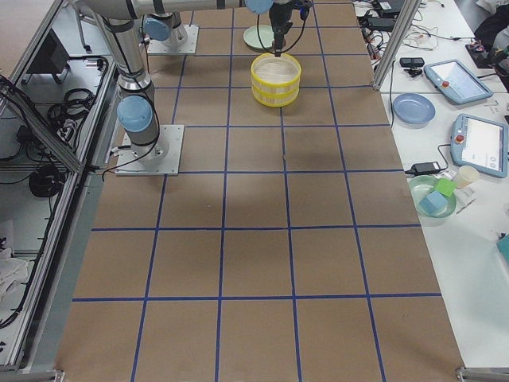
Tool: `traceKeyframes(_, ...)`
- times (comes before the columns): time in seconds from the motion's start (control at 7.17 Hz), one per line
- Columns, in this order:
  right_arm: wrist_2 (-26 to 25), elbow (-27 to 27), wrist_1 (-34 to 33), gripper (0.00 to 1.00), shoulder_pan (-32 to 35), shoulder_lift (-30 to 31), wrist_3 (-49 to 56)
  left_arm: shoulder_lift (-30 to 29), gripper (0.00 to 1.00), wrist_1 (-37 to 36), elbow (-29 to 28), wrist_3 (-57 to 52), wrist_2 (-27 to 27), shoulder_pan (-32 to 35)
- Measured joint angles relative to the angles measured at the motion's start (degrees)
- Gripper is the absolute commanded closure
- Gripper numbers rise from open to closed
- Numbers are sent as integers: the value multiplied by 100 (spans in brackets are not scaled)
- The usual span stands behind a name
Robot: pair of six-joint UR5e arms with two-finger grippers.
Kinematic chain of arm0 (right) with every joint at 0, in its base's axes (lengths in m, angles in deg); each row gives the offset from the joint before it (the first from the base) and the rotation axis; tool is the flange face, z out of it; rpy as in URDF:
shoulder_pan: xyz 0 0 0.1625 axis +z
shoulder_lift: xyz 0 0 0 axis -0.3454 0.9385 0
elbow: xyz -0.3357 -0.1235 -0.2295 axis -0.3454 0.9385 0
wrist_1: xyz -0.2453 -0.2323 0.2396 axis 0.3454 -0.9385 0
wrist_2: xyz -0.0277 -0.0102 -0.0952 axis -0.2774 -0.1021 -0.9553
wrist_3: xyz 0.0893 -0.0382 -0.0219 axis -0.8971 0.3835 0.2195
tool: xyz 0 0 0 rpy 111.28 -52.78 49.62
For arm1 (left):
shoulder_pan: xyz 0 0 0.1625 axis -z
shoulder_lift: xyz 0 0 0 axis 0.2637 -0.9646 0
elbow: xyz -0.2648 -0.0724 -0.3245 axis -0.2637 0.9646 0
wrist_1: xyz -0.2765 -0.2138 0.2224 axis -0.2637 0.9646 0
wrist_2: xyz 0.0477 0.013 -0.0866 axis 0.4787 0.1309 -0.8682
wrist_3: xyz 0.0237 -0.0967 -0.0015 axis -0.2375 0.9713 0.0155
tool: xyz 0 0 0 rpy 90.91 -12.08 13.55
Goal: Place buns in different layers of steamer
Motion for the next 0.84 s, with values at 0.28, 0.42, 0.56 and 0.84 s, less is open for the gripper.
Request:
traceKeyframes(0.28, -23, 33, 191, 0, 1, 150, 98, -55, 0, -378, 82, 105, -157, 269)
traceKeyframes(0.42, -40, 25, 226, 0, 8, 174, 127, -72, 0, -447, 94, 73, -157, 304)
traceKeyframes(0.56, -83, 7, 273, 0, 21, 207, 156, -85, 0, -475, 89, 21, -147, 316)
traceKeyframes(0.84, -169, -61, 287, 0, 20, 264, 353, -76, 0, -526, 45, -74, -54, 316)
